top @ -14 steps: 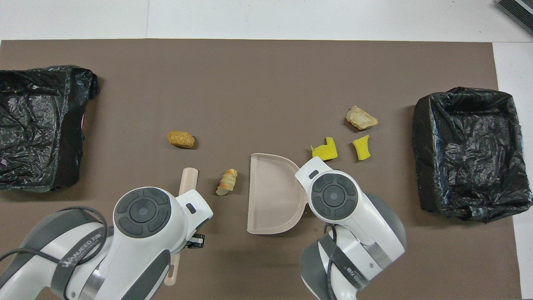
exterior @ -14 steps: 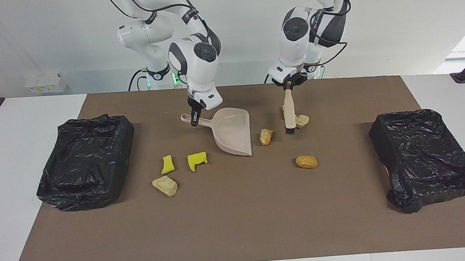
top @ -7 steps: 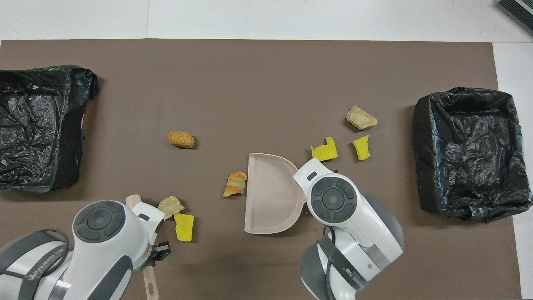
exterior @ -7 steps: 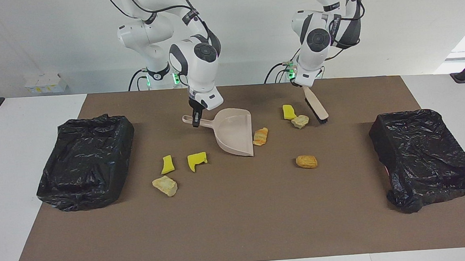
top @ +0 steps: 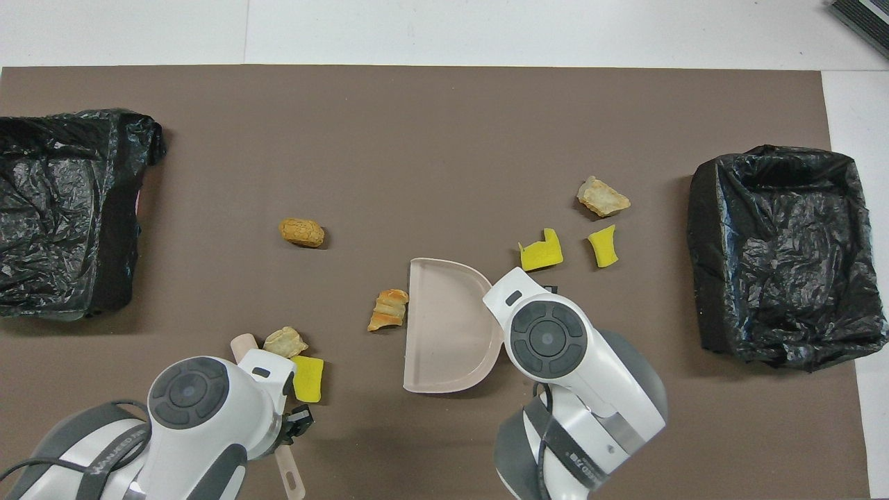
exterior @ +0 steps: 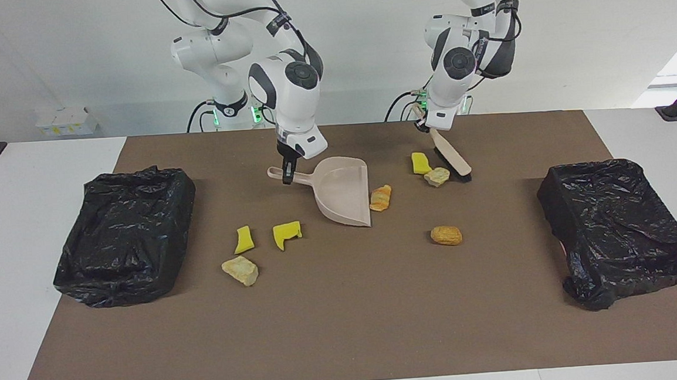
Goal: Sweep and dump trash in bin
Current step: 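Sweep trash into the dustpan with the left gripper's brush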
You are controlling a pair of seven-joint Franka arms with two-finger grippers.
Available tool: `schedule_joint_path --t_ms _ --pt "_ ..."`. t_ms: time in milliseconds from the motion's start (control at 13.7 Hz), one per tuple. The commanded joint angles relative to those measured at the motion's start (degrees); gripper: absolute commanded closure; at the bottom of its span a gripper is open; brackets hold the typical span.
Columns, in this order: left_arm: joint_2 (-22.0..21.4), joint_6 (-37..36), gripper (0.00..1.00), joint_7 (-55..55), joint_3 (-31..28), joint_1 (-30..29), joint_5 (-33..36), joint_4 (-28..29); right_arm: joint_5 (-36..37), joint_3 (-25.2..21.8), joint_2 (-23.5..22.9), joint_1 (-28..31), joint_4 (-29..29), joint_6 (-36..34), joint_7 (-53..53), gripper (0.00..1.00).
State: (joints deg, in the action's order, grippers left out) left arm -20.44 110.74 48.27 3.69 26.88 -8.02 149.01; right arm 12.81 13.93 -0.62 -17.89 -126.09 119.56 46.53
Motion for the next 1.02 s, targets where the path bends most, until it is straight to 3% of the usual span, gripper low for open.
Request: schedule_joint_path --t_ms 0,146,365,585,950 --pt "4.8 8.8 1.00 2.9 -0.3 5.4 -2.5 0.1 0.1 0.3 0.9 0.1 -1.2 0.4 1.1 1.00" --pt "9.6 12.4 1.00 2.0 -0.3 7.4 -4.6 -3.6 0.1 0.3 0.8 0.1 -1.2 0.8 1.1 1.00" --pt "13.0 13.4 1.00 -0.5 0.2 8.9 -5.4 -8.4 0.1 0.3 0.1 -0.1 -1.2 1.7 -0.4 1.00" --pt "13.3 17.6 1.00 -10.8 0.2 12.8 -6.1 -9.1 0.2 0.3 -1.5 -1.4 -1.2 3.7 -3.5 1.00" --pt "13.4 18.6 1.00 -15.8 0.4 18.2 -6.5 -11.2 1.0 0.3 -4.0 -3.0 -0.9 6.7 -9.3 1.00"
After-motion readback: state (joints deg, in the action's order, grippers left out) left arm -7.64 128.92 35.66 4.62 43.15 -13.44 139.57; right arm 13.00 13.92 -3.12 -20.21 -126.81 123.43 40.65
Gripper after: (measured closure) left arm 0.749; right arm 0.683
